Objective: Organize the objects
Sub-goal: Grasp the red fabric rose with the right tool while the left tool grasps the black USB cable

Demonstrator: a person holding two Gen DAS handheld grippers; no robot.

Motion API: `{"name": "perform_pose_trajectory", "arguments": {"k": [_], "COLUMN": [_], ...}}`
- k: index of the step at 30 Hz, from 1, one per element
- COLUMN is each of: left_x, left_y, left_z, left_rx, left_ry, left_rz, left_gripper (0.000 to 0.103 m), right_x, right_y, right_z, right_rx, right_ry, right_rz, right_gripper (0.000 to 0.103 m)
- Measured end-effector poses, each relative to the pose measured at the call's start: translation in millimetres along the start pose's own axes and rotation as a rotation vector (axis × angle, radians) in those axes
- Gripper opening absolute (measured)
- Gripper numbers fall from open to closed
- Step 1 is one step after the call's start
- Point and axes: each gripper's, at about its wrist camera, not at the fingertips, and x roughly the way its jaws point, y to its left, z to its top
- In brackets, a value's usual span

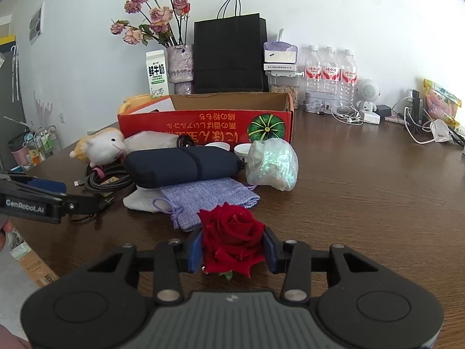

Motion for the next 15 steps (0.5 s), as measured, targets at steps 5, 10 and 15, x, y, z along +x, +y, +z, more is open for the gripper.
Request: {"name": "perform_pose_trajectory", "arguments": {"k": [5, 10, 15], "left_x": [5.7, 12.1, 14.0], "left_y": [-8.3, -12.0, -13.8], "left_z": [-1.6, -2.7, -2.0], "left_rx": [0.014, 0.011, 0.005], "left_ry": [0.016, 0.029, 0.019], "left_rz": [-0.008, -0.007, -0.011], "left_gripper": [0.061, 0.047, 0.043], "right_x": [-2.0, -2.8, -4.4], "right_y": [2.7, 4.9, 6.6], "right_z": [0.1, -1.0, -1.3], "right_rx": [0.004, 0.011, 0.022], "right_ry": [-0.021, -0.031, -0.041], "right_rz": [0.001, 0.006, 0.017], "right_gripper": [0.041, 0.041, 0.041]}}
